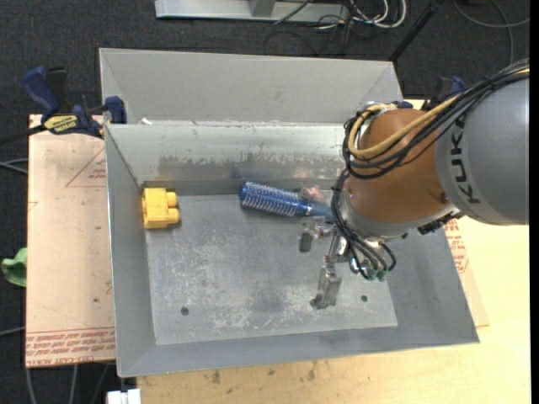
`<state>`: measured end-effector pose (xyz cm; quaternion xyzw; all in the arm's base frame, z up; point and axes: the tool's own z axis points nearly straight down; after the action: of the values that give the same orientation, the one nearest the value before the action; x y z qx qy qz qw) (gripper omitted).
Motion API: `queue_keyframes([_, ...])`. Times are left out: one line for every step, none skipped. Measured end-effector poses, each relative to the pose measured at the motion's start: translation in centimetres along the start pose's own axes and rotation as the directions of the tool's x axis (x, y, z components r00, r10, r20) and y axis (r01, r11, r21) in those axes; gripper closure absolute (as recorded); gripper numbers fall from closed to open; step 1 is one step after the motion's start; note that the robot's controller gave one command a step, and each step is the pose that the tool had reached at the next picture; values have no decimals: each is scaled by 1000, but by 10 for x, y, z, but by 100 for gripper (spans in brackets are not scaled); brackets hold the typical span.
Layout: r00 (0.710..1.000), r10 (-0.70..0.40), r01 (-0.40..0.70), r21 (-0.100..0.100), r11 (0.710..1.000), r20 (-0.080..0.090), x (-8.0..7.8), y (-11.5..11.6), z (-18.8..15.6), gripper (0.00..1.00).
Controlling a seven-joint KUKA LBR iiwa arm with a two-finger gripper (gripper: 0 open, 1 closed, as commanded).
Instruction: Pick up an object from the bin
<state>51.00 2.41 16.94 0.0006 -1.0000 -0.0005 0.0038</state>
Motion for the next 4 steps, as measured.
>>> queue_keyframes([991,134,-134,0,991,14,-67,-50,2,0])
queue_keyframes([969,249,-249,-1,969,9,-127,-93,83,0])
queue_keyframes([969,246,-246,-2,969,10,-127,-91,79,100])
queue_keyframes([971,239,-239,-1,971,8,-117,-90,76,100])
